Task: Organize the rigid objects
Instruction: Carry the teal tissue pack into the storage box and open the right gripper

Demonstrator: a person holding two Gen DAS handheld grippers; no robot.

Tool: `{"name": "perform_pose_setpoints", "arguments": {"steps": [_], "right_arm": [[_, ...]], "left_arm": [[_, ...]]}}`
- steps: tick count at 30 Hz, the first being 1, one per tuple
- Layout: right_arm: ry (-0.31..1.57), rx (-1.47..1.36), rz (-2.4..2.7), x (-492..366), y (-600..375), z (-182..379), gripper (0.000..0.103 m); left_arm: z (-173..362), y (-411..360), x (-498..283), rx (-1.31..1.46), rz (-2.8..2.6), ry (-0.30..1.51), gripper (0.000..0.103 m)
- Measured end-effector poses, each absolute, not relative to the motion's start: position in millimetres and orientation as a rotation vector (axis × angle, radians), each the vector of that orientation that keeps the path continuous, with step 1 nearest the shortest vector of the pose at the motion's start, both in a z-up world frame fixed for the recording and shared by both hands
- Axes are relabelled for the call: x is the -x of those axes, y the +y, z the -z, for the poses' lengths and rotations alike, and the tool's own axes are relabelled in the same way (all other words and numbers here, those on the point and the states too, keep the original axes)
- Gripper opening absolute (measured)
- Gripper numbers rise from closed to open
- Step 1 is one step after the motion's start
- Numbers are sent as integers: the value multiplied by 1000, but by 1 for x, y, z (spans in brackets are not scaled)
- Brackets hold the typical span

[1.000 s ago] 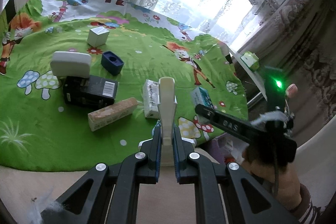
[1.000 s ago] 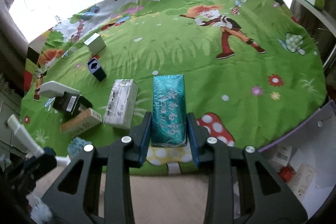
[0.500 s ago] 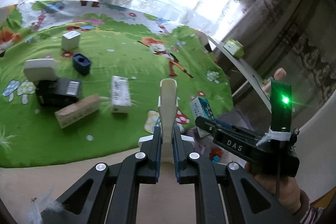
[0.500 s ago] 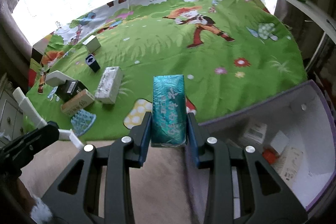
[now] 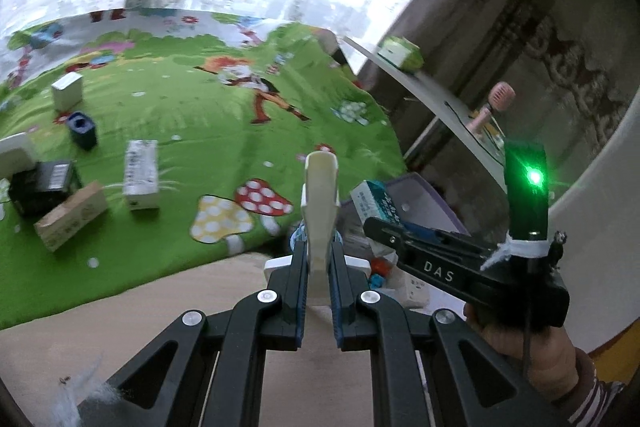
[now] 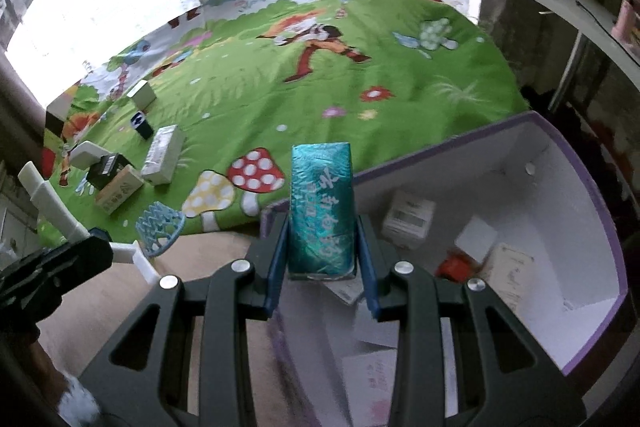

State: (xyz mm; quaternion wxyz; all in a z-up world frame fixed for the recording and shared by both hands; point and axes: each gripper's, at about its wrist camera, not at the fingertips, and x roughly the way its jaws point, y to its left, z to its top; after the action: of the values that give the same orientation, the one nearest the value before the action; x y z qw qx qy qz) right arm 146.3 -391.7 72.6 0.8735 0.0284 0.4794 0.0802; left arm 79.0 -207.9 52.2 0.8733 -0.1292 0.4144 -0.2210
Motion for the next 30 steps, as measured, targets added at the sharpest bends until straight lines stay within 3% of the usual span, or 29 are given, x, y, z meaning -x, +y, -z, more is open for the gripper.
{"name": "perform_pose_setpoints", "arguments": {"steps": [20,22,24,26,30], "right_arm": [[986,-108,-53,-137,-450,-77,37],[981,-118,-46,-136,-454,-78,37],[986,-116,-43,-136,-454,-77,39],[993,-123,-40,-136,-454,-76,51],[993,-112,-46,-136,-450,-74,53]], "left_arm": [[-50,-271,-79,171,581,909,11],[-49,-275,-80,169,589,917,20],[-49,-276,-80,162,575,923,54],[-51,-272,-79,175,564,912,67],[-53,-262,-79,153,513,905,67]]}}
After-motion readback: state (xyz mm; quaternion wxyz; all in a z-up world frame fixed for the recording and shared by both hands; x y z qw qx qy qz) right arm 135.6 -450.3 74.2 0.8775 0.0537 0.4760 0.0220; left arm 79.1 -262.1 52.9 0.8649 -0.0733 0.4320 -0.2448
